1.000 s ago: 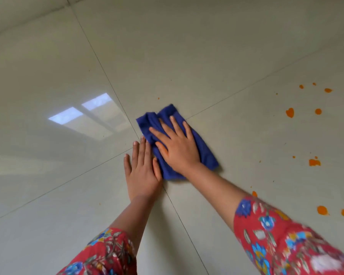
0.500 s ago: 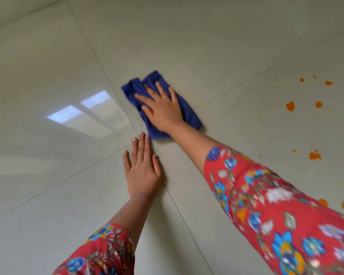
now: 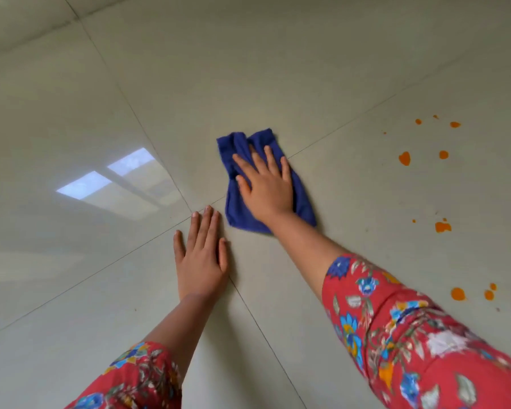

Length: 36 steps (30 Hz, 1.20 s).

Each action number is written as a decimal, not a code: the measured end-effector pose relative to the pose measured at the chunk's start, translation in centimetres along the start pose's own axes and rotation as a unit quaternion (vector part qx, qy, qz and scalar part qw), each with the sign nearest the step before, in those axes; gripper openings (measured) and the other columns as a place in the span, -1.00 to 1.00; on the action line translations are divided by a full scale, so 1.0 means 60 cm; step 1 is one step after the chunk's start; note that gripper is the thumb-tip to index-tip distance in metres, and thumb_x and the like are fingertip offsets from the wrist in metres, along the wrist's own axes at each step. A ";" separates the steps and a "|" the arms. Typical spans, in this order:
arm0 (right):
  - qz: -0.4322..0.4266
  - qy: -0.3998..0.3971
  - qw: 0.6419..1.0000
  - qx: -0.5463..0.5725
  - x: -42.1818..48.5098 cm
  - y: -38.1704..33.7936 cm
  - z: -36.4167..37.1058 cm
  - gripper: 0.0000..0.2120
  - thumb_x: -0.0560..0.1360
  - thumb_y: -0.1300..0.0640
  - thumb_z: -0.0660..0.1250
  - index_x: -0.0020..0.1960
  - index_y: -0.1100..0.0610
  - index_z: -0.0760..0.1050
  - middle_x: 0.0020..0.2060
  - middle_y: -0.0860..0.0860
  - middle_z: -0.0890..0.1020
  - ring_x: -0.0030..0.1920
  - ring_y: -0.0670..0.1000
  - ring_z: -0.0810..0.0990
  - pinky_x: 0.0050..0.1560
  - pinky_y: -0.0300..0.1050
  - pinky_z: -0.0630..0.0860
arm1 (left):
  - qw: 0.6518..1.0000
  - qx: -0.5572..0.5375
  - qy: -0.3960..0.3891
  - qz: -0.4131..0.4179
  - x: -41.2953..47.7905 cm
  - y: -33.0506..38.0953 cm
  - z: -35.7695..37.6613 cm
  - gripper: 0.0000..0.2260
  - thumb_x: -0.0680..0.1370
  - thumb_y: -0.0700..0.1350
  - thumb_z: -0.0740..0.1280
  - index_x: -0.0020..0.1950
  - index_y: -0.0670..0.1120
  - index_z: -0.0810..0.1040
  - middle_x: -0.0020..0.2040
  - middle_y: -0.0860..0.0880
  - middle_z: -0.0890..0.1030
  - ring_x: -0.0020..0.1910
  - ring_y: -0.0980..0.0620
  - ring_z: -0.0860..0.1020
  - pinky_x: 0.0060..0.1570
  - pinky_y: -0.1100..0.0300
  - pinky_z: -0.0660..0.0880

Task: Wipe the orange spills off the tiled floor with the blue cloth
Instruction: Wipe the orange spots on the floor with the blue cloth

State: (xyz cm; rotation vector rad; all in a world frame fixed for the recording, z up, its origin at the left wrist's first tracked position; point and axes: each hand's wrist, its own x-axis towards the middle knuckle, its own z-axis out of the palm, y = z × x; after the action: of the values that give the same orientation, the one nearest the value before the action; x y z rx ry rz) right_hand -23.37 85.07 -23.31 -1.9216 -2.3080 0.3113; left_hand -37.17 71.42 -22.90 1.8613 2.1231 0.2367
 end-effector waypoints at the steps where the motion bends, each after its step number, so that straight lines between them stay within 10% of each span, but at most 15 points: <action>1: 0.030 0.009 0.999 -0.014 0.008 0.034 -0.007 -0.48 0.56 -0.18 -0.07 0.48 -0.17 0.29 0.49 -0.03 0.33 0.53 0.11 0.20 0.47 0.17 0.04 | 1.000 -0.001 -0.005 0.011 -0.001 -0.002 0.000 -0.51 0.62 0.04 -0.06 0.58 0.08 0.09 0.57 0.17 0.02 0.56 0.16 -0.08 0.51 -0.03 -0.10; 5: 0.217 0.087 0.972 -0.014 -0.088 0.151 -0.021 -0.48 0.57 -0.20 -0.05 0.49 -0.14 0.28 0.47 0.01 0.37 0.52 0.13 0.20 0.47 0.19 0.08 | 0.999 -0.001 -0.011 0.038 -0.003 0.000 -0.001 -0.51 0.62 0.06 -0.06 0.57 0.08 0.11 0.57 0.16 0.05 0.56 0.13 -0.07 0.52 -0.06 -0.09; 13: 0.055 0.019 0.997 -0.047 -0.106 0.182 -0.037 -0.51 0.59 -0.16 -0.06 0.50 -0.18 0.25 0.49 -0.06 0.33 0.52 0.08 0.21 0.48 0.12 0.06 | 0.997 -0.022 0.026 0.065 0.035 0.089 0.003 -0.52 0.58 -0.01 0.00 0.48 -0.07 0.32 0.52 0.02 0.28 0.53 0.04 0.18 0.50 -0.01 0.05; 22: 0.284 0.091 0.954 -0.034 -0.088 0.261 -0.046 -0.45 0.57 -0.18 -0.14 0.52 -0.13 0.21 0.52 -0.01 0.28 0.55 0.08 0.12 0.52 0.09 -0.01 | 0.988 -0.004 -0.037 0.152 0.153 0.233 0.071 -0.44 0.60 0.13 0.02 0.59 0.06 0.02 0.59 0.10 -0.04 0.56 0.09 -0.13 0.52 0.02 -0.14; 28: 0.114 0.032 0.992 -0.033 0.010 0.306 -0.072 -0.45 0.57 -0.16 -0.11 0.49 -0.10 0.29 0.48 0.02 0.36 0.51 0.10 0.23 0.50 0.10 0.07 | 0.972 0.004 -0.052 0.228 0.151 0.236 0.067 -0.48 0.59 0.08 0.04 0.56 0.06 0.14 0.57 0.13 0.10 0.56 0.10 -0.02 0.51 -0.03 -0.01; 33: 0.313 0.117 0.942 -0.032 -0.053 0.344 -0.065 -0.48 0.58 -0.16 -0.06 0.50 -0.09 0.28 0.48 0.04 0.35 0.53 0.12 0.20 0.49 0.13 0.06 | 0.974 -0.004 -0.059 0.220 0.152 0.238 0.063 -0.48 0.59 0.08 0.04 0.57 0.08 0.11 0.57 0.16 0.07 0.56 0.11 -0.03 0.52 0.03 -0.08; 36: 0.275 0.095 0.956 -0.033 -0.085 0.293 -0.053 -0.49 0.59 -0.15 -0.04 0.51 -0.10 0.26 0.50 0.02 0.32 0.53 0.13 0.18 0.49 0.13 0.02 | 0.976 -0.008 -0.060 0.208 0.155 0.239 0.061 -0.49 0.60 0.07 0.07 0.57 0.11 0.11 0.56 0.18 0.08 0.56 0.13 -0.01 0.52 0.04 -0.07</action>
State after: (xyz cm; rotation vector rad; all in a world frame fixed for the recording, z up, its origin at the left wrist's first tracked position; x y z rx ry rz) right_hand -4.87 83.34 -24.17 -2.4777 -1.6504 0.0899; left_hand -23.55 82.35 -22.86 2.2339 1.6311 0.2252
